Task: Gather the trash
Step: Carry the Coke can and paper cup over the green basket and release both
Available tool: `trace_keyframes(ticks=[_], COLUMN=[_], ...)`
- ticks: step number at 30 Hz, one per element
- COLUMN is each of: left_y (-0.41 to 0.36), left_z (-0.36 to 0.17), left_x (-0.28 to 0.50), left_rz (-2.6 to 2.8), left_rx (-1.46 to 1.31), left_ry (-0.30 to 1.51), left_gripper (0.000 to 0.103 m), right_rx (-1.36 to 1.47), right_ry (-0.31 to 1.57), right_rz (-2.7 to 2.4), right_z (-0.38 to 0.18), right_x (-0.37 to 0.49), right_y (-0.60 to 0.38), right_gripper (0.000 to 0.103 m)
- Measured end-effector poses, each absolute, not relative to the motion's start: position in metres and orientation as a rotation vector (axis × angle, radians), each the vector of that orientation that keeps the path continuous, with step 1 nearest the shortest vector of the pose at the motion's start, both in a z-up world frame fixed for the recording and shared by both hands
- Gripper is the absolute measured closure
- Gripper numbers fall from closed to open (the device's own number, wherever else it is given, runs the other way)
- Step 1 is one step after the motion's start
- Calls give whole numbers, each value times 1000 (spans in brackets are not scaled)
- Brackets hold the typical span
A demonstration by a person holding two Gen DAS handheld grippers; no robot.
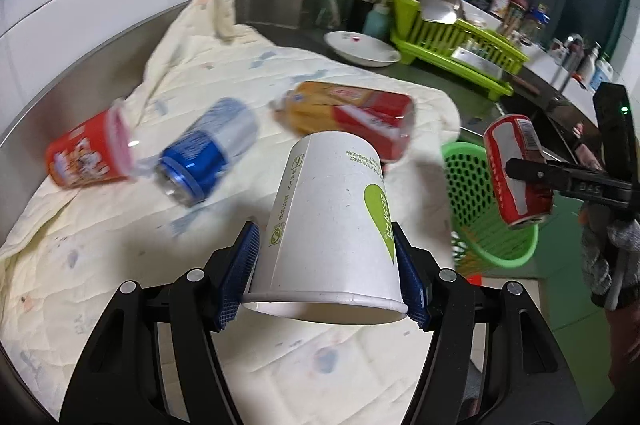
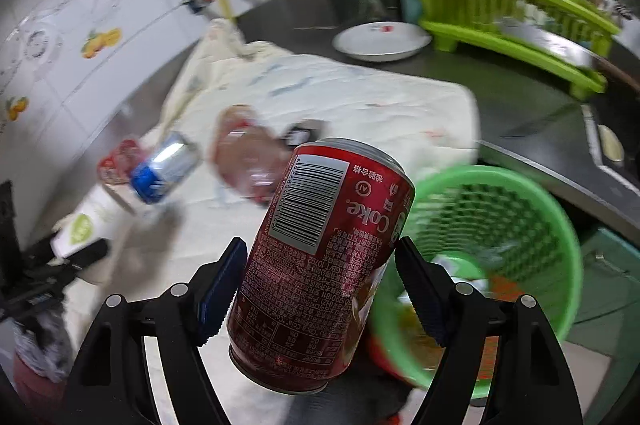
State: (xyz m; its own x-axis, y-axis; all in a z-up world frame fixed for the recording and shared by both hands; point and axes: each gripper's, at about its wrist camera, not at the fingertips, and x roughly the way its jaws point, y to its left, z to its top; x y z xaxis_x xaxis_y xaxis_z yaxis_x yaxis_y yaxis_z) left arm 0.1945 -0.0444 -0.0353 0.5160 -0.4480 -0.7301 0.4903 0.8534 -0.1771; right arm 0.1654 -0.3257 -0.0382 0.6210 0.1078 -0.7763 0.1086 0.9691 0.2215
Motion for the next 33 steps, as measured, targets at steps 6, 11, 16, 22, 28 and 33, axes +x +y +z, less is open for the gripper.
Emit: trace_keyframes(ticks=[6,11,16,22,28,33], left_y=[-87,-120,-145,-175,-202,-219], left_z=[-33,-33,-32,-34,-40,-42], left_x=[190,189,186,184,176,173], left_rz=[-624,-663,-694,-728,-763,-792], left_rx=[78,111,132,168,197,208], left_ry=[862,870,877,887,901,908], left_gripper=[39,39,39,39,39,39], right_rx=[249,280,287,276,264,278], right_ry=[928,963,996,1013,987,961], right_rz=[-125,-191,-240,-272,-293,-290], right_z=[-57,-82,-109,-130,-132,-125], right_x=[153,148,146,147,143,133], right_y=[-385,-420,-444,-462,-472,-478], right_gripper=[30,30,29,29,25,25])
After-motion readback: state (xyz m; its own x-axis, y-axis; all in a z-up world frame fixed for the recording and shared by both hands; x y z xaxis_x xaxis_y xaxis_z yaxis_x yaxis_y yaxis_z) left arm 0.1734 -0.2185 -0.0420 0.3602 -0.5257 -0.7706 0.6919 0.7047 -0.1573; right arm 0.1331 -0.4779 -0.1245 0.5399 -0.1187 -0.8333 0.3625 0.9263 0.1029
